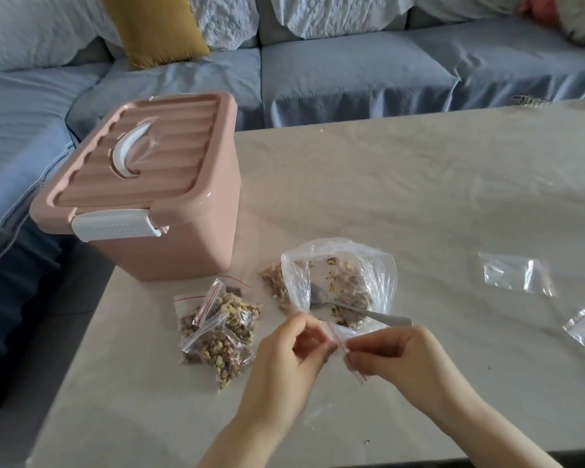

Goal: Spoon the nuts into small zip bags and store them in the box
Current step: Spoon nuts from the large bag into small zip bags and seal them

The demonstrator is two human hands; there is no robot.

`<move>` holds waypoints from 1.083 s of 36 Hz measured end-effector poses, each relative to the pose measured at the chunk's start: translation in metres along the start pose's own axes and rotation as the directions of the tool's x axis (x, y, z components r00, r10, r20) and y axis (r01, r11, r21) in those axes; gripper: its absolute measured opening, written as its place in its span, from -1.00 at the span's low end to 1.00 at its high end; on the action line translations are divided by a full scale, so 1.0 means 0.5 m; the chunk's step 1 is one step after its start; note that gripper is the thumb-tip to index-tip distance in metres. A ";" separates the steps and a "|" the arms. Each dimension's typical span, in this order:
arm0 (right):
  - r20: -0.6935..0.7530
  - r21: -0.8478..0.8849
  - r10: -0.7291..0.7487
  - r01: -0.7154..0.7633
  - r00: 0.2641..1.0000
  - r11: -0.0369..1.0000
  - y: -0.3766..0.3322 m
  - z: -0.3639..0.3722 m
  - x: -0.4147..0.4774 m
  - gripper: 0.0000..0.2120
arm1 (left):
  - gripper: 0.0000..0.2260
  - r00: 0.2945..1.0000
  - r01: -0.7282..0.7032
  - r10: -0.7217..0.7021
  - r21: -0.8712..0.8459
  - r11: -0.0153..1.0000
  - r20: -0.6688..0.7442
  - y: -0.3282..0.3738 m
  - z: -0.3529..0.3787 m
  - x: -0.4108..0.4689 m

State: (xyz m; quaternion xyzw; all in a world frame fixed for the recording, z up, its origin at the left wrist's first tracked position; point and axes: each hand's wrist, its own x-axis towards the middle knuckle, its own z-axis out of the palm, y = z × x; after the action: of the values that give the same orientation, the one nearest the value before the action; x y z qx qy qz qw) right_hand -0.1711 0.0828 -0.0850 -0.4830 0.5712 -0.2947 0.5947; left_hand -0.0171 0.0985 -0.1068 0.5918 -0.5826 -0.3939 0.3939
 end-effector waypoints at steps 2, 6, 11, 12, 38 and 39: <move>-0.045 0.002 0.011 -0.011 0.999 1.000 0.002 -0.001 -0.002 -0.78 | -0.75 0.998 -0.059 0.062 0.111 0.992 -0.030 -0.002 0.004 -0.002; -0.111 0.036 0.034 -0.031 0.993 0.999 0.006 0.000 -0.006 -0.84 | -0.91 0.948 -0.162 0.258 0.413 0.896 -0.188 -0.013 0.020 -0.004; -0.080 0.151 0.045 -0.032 0.996 0.988 -0.002 0.004 -0.011 -0.89 | -0.81 0.985 -0.043 0.086 0.275 0.961 -0.147 0.022 0.028 -0.025; -0.061 0.162 0.035 -0.024 0.998 0.987 -0.005 0.006 -0.013 -0.90 | -0.80 0.995 0.031 -0.013 0.192 0.981 -0.095 0.029 0.028 -0.027; 0.102 0.038 0.026 -0.030 0.994 0.999 -0.001 0.006 -0.016 -0.83 | -0.74 0.944 0.315 -0.292 -0.146 0.938 0.155 0.042 0.001 -0.033; 0.109 0.044 0.032 -0.037 0.994 0.998 -0.001 0.005 -0.015 -0.83 | -0.74 0.938 0.327 -0.300 -0.162 0.931 0.171 0.044 -0.001 -0.032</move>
State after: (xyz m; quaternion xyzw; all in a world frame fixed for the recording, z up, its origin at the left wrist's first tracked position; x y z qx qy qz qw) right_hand -0.1699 0.0902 -0.0820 -0.4744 0.5397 -0.2707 0.6406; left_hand -0.0251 0.1142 -0.0861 0.6076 -0.4673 -0.5467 0.3370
